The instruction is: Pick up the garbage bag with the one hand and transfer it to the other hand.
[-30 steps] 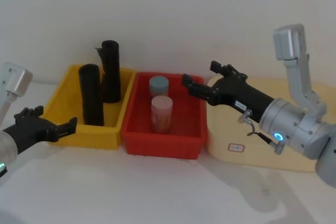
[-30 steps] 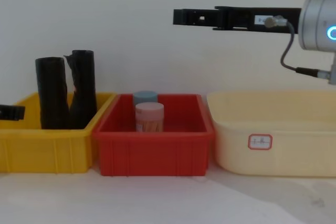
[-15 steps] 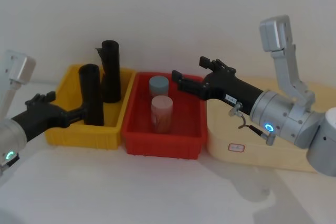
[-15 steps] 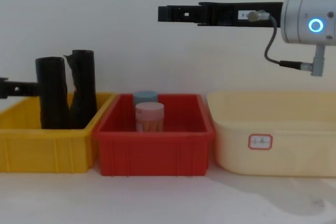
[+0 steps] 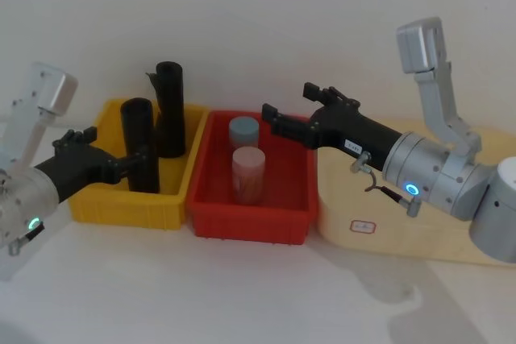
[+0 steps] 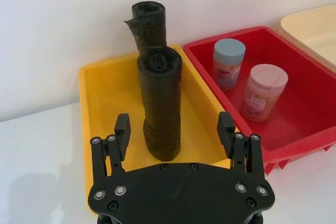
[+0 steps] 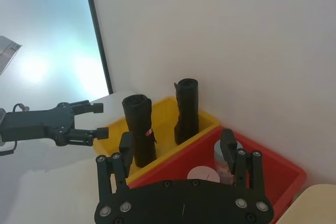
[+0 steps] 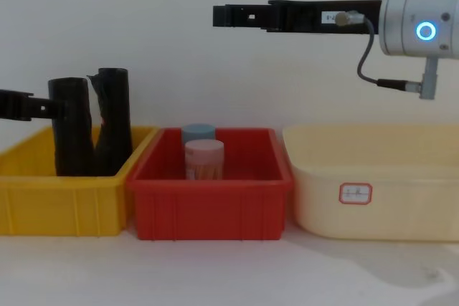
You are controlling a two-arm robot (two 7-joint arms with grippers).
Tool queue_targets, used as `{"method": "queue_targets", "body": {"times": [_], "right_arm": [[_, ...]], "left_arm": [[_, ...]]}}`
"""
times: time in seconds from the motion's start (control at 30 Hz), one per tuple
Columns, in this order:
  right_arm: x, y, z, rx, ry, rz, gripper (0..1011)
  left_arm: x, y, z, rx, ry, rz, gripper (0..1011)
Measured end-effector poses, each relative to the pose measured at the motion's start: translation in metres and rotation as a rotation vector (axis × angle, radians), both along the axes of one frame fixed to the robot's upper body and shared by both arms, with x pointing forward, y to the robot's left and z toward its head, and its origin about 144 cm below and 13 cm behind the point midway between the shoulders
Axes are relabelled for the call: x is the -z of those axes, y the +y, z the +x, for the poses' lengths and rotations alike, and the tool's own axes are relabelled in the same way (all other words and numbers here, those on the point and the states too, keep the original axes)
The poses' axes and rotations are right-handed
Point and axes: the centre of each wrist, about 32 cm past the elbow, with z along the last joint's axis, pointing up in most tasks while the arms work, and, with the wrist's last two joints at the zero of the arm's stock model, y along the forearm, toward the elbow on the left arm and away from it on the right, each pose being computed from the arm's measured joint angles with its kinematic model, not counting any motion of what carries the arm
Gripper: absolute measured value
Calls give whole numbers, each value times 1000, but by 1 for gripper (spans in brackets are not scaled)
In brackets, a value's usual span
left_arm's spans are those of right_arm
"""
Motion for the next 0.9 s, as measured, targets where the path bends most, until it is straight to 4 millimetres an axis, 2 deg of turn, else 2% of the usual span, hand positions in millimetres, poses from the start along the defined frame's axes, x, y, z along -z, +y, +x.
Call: {"method": "queue_targets", "body": {"times": [0.57,0.9], "right_arm": [[1,-1,-3,0,3,5,1000],[1,0,-6,0,-2,9,1000]], "left_arm": [[3,-4,8,-3,24,20,1001],[10,0,34,14,75,60,1001]]}}
